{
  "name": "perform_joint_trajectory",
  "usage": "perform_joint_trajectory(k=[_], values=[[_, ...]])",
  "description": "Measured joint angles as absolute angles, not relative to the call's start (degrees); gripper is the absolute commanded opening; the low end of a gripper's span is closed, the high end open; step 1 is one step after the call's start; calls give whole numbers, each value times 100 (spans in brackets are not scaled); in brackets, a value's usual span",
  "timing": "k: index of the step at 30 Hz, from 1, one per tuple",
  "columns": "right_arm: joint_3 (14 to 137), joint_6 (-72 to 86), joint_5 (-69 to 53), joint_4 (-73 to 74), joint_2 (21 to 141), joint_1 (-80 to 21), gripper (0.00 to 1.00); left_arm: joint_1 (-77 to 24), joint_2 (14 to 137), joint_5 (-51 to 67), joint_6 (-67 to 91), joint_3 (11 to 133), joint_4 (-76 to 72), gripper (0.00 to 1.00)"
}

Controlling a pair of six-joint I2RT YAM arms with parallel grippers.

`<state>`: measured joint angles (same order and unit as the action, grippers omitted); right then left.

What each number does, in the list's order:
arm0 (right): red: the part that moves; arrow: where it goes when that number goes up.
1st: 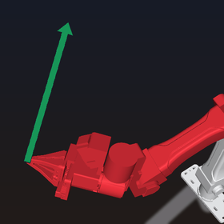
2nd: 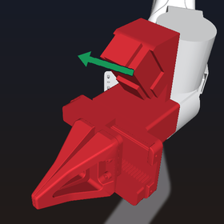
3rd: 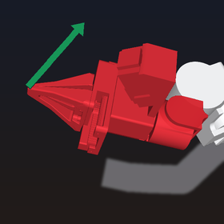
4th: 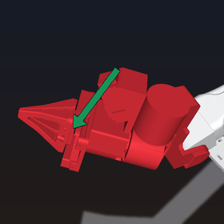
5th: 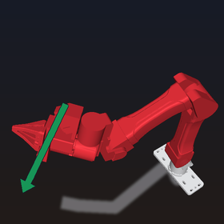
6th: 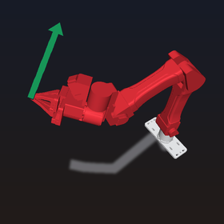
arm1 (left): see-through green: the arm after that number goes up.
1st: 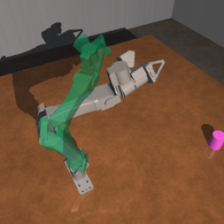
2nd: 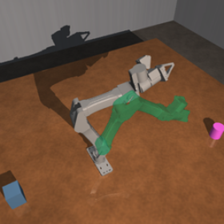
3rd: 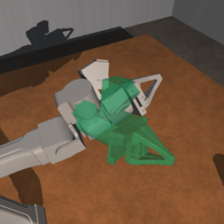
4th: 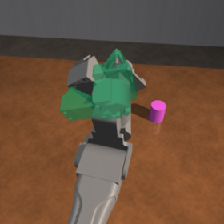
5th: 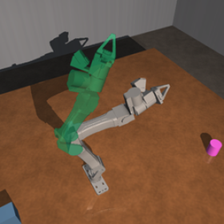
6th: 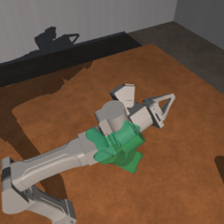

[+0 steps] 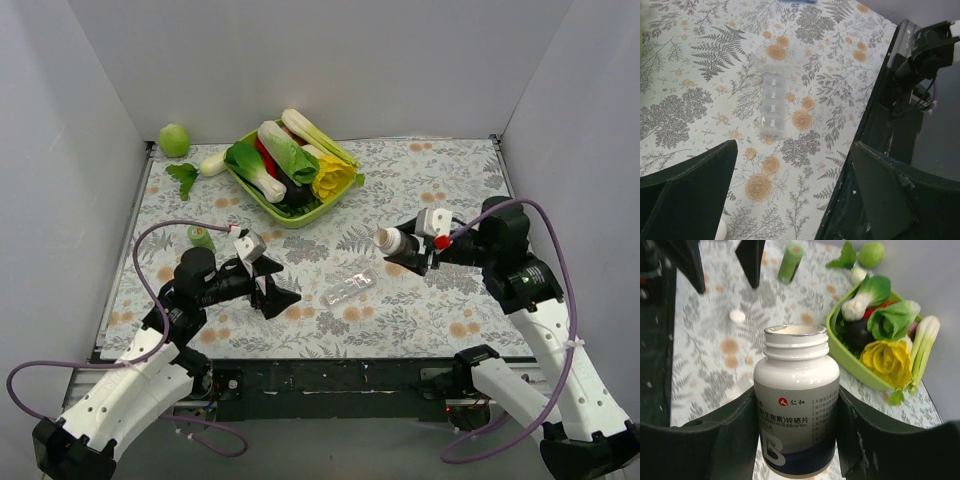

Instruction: Sort the pills into containers

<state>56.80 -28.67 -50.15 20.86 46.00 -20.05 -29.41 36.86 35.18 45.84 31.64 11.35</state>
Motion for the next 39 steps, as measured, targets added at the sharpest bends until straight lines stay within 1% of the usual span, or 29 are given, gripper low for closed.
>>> perform_joint_trajectory(k=[4, 7, 11, 16, 24, 31, 39], values=[[5441, -4890, -4742, 3205, 5116, -2005, 8, -2941, 3730, 3632, 3966, 2650, 626, 98], [5315, -5795, -4434, 3710, 5693, -2005, 8, -2941, 3911, 3688, 3811, 2296, 82, 98], [5144, -6560, -4180, 4025, 6093, -2001, 9, -2947, 4263, 3695, 3726, 2099, -366, 98], [5063, -7227, -3966, 3992, 6466, -2064, 9, -3057, 4438, 3579, 3601, 2095, -681, 98], [4860, -7677, -3332, 3756, 7085, -2165, 8, -3371, 4532, 3046, 3728, 2093, -821, 98], [4805, -7614, -2596, 3522, 7341, -2311, 8, -3780, 4729, 2512, 3892, 2093, -814, 98], [4875, -7387, -1900, 3465, 7959, -2403, 8, -4106, 4853, 2062, 3977, 2093, -814, 98]])
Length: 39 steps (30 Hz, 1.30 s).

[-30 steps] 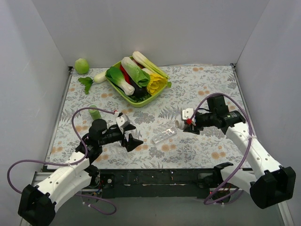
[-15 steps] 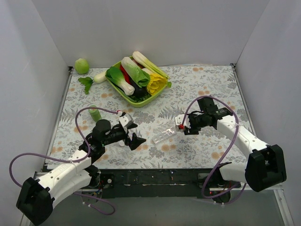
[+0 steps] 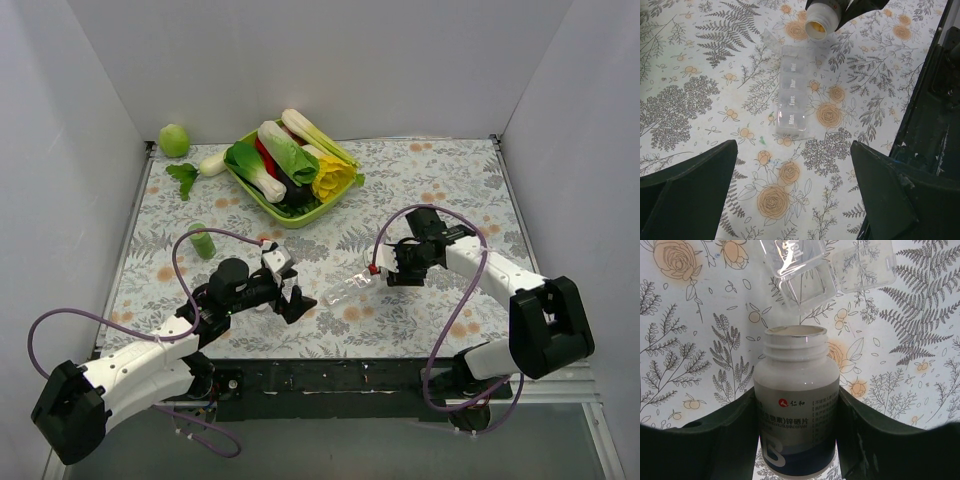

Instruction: Sort the pills into containers

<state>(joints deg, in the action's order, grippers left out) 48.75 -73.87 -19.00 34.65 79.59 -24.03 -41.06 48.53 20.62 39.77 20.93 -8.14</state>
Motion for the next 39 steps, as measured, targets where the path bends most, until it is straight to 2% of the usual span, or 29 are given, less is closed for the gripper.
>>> perform_joint_trajectory(k=[17, 39], values=[[5284, -7454, -1664, 3461, 8556, -2528, 8, -4139, 4661, 1597, 4283, 2093, -775, 98], [5586, -7693, -1221, 3719, 8827, -2869, 7, -4143, 4064, 495, 6429, 2353, 366, 98]])
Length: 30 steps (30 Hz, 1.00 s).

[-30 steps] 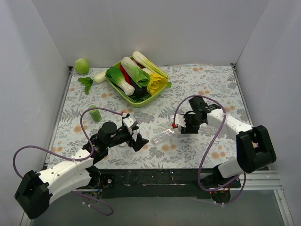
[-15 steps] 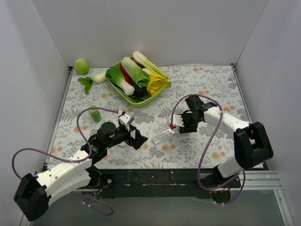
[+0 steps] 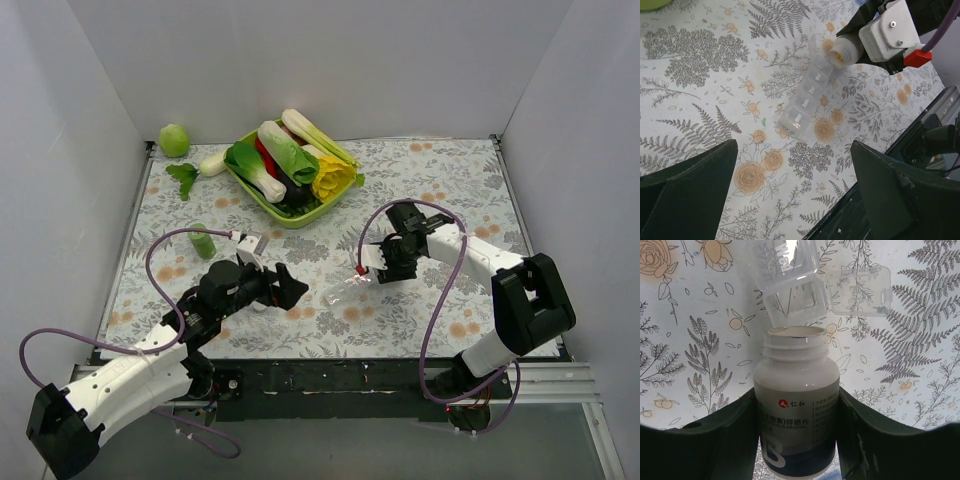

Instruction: Sort the pills into containers

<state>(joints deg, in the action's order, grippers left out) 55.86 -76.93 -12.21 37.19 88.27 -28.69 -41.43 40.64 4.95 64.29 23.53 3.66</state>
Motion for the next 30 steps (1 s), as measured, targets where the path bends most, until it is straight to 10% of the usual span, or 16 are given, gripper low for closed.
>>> perform_joint_trajectory(k=[30], values=[[5800, -7675, -635, 3931, 8960, -3225, 7, -4143, 3887, 342, 6952, 2353, 775, 98]])
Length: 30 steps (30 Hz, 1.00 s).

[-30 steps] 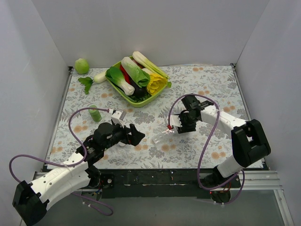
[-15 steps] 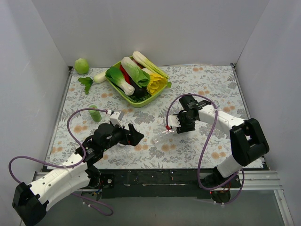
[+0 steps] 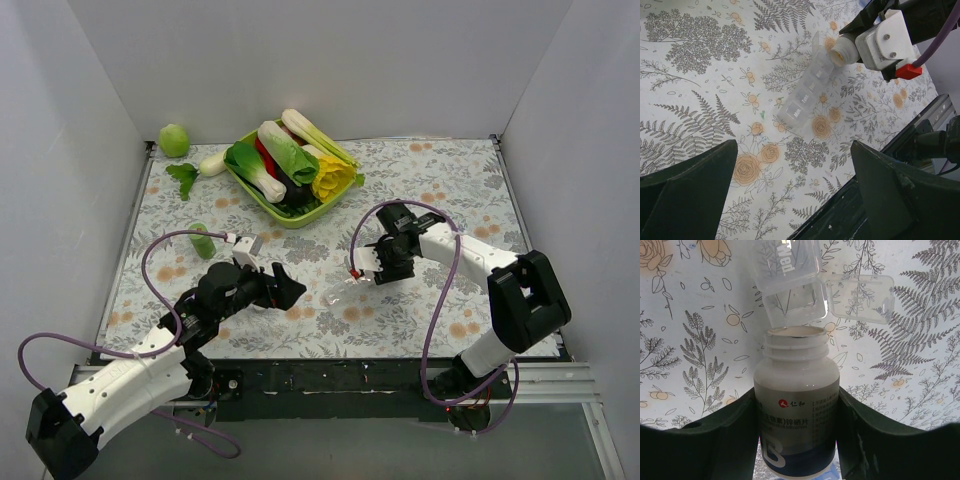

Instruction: Sort the pills into containers

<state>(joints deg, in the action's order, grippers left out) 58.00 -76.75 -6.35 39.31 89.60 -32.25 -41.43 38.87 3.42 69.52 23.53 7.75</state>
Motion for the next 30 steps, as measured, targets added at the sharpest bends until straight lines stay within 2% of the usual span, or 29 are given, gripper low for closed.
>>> perform_joint_trajectory(k=[30], values=[[6139, -7467, -246, 4200, 9212, -3555, 6, -4143, 3660, 342, 7054, 2296, 773, 98]])
